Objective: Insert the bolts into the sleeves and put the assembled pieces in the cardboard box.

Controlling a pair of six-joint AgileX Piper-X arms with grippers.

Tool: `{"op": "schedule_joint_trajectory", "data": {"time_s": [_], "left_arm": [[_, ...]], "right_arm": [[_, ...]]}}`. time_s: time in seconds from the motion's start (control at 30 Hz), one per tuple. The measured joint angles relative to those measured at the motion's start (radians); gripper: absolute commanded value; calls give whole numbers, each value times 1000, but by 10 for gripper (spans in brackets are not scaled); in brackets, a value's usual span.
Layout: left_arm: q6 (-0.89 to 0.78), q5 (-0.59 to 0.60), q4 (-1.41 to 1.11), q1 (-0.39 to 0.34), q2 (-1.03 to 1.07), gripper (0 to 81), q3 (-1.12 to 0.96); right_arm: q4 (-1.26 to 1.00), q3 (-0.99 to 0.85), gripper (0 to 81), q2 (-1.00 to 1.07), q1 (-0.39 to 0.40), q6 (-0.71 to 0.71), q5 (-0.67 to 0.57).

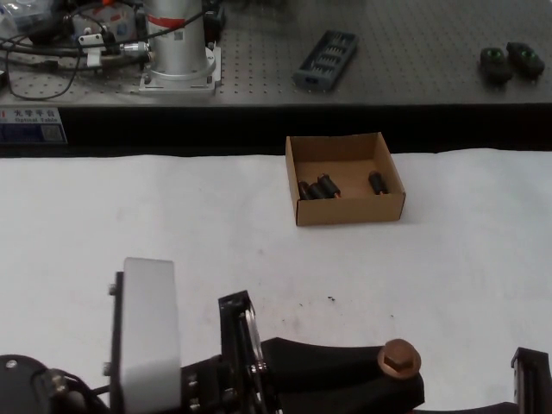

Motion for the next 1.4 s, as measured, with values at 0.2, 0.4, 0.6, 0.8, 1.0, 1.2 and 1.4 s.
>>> {"op": "schedule_joint_trajectory", "data": {"time_s": [0.2,0.4,0.6,0.8,1.0,1.2,1.4], "left_arm": [[0,0,-19,0,53,6,0],[2,0,-43,0,60,6,0],[7,3,-43,0,60,6,0],[7,2,-43,0,60,6,0],[7,2,-43,0,85,6,0],[9,2,-76,-17,121,6,0],[10,2,-88,-19,125,6,0]], "right_arm": [[-2,0,52,0,0,6,-2],[-2,0,52,0,0,6,-2],[-2,0,52,0,0,6,-2],[-2,0,52,0,0,16,-2],[4,1,52,3,0,16,-4],[4,1,52,7,0,16,-11],[4,1,52,7,0,16,-13]]}}
